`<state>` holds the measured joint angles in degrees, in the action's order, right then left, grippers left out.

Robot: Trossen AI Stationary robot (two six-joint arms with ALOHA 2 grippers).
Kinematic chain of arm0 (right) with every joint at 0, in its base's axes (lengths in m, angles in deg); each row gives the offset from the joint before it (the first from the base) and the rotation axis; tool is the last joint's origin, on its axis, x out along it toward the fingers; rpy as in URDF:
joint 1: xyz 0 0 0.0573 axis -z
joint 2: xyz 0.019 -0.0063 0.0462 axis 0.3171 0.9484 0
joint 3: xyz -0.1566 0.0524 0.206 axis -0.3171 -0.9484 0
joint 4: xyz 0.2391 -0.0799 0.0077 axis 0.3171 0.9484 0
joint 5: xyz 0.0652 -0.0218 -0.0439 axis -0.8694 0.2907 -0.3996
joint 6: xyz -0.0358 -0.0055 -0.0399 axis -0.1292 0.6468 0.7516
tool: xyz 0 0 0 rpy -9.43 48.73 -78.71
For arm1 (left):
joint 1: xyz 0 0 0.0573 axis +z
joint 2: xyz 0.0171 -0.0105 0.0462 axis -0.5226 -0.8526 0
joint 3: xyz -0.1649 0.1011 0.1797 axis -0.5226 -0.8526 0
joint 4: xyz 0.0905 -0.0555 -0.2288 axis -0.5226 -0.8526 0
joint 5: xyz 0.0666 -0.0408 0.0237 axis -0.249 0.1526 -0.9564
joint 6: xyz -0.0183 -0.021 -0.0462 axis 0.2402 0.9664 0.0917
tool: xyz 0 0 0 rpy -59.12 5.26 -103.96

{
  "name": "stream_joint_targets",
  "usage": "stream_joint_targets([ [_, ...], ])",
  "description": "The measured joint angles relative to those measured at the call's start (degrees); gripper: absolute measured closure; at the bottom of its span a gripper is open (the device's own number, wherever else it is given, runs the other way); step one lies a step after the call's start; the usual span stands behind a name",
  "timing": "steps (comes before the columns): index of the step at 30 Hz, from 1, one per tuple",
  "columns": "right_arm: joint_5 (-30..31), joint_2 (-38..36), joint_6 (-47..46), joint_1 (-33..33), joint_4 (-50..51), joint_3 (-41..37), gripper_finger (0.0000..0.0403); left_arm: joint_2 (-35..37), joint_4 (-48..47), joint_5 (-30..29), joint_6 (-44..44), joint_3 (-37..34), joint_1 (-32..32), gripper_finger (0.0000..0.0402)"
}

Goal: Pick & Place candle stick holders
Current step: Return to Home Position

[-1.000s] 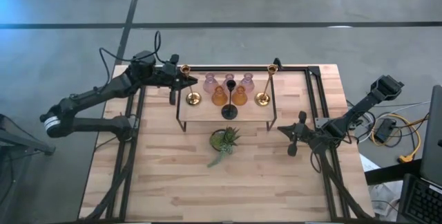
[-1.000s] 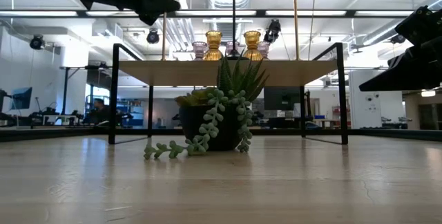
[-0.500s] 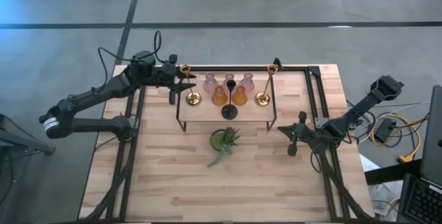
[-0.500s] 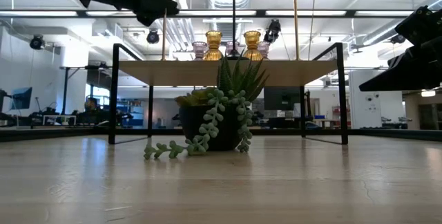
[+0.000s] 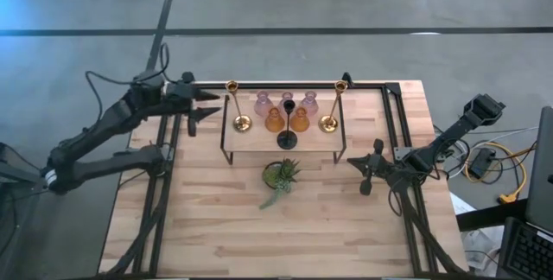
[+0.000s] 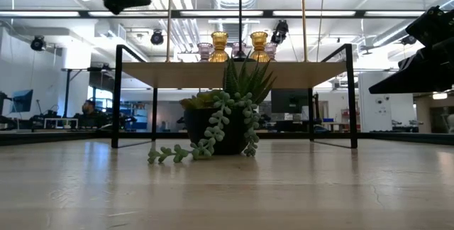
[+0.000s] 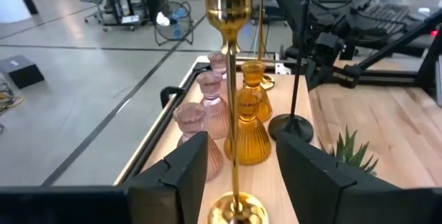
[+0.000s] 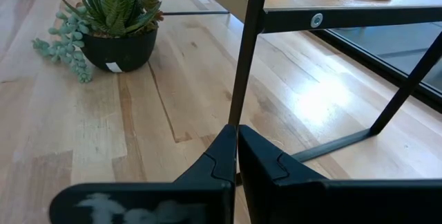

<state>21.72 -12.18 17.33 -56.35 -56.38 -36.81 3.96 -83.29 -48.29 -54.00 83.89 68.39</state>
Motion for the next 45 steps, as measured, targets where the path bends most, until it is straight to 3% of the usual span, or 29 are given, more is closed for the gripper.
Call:
stream_joint_targets([
  [4,0.0,0.0,0.0,0.0,0.0,0.0,0.0394,4.4,-0.4,-0.6,2.2,-3.3,0.0,0.0253],
  [10,0.0,0.0,0.0,0.0,0.0,0.0,0.0394,11.8,2.0,-0.6,7.1,-9.9,0.0,0.0373],
  [12,0.0,0.0,0.0,0.0,0.0,0.0,0.0394,14.0,6.3,-0.1,11.1,-12.2,-0.1,0.0392],
  [16,0.0,0.0,0.0,0.0,0.0,0.0,0.0394,17.3,13.6,-0.3,18.2,-16.2,-0.2,0.0390],
  [26,0.0,0.0,0.0,0.0,0.0,0.0,0.0394,20.7,13.9,-0.3,26.2,-20.5,-0.2,0.0390],
  [33,0.0,0.0,0.0,0.0,0.0,0.0,0.0394,21.7,18.3,0.1,19.8,-24.2,-2.9,0.0390],
  [41,0.0,0.0,0.0,0.0,0.0,0.0,0.0394,29.0,21.1,-7.9,9.8,-32.0,-15.6,0.0390],
  [45,0.0,0.0,0.0,0.0,0.0,0.0,0.0394,33.0,21.0,-9.1,7.5,-35.7,-19.7,0.0390],
])
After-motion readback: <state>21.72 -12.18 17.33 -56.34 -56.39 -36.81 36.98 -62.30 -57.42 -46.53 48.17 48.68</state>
